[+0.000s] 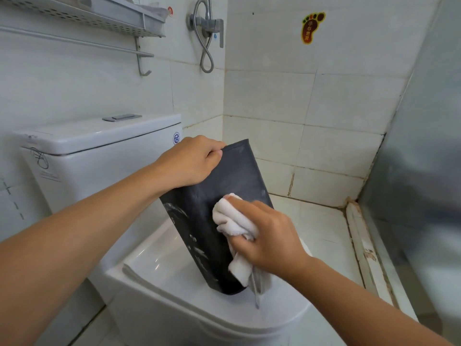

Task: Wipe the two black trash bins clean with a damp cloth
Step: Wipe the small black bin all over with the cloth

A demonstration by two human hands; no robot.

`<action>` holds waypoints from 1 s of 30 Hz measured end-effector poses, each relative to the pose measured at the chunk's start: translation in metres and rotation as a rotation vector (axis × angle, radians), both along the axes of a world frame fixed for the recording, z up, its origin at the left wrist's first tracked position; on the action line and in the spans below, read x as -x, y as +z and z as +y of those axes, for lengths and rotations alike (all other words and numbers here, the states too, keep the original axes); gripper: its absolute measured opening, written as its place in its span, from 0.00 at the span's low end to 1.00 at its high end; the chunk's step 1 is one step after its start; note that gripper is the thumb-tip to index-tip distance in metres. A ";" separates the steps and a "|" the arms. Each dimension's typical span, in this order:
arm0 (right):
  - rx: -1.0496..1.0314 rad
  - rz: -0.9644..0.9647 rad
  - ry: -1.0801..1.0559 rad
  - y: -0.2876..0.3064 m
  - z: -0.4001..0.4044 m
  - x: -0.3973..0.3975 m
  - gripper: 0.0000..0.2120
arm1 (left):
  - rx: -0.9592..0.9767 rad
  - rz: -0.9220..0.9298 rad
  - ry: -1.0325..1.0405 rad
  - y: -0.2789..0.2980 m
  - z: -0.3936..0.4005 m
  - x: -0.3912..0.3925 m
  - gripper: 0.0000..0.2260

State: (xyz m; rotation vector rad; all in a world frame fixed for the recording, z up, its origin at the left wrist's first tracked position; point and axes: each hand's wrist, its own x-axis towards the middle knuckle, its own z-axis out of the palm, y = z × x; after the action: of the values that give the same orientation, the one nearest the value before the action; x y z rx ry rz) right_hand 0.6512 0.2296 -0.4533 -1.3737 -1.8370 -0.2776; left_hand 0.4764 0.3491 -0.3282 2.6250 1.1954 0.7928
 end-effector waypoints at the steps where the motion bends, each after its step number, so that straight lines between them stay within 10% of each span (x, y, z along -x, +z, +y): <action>1: -0.010 0.014 -0.034 0.001 0.003 -0.005 0.27 | 0.011 0.002 -0.021 0.000 0.001 0.001 0.15; 8: 0.074 0.276 -0.416 0.015 0.014 -0.039 0.14 | 0.006 0.005 -0.082 0.003 -0.002 -0.010 0.15; 15: 0.046 -0.014 -0.114 0.024 -0.006 0.009 0.23 | 0.000 0.039 -0.059 0.006 -0.002 -0.015 0.15; 30: 0.021 0.056 -0.283 0.047 -0.002 -0.019 0.20 | 0.046 0.043 -0.121 0.014 -0.028 -0.023 0.14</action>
State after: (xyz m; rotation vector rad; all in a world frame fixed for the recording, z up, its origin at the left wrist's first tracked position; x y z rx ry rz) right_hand 0.6703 0.2271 -0.4063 -1.6403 -1.6025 -0.3617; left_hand 0.4994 0.3210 -0.3146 2.6605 1.0396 0.6824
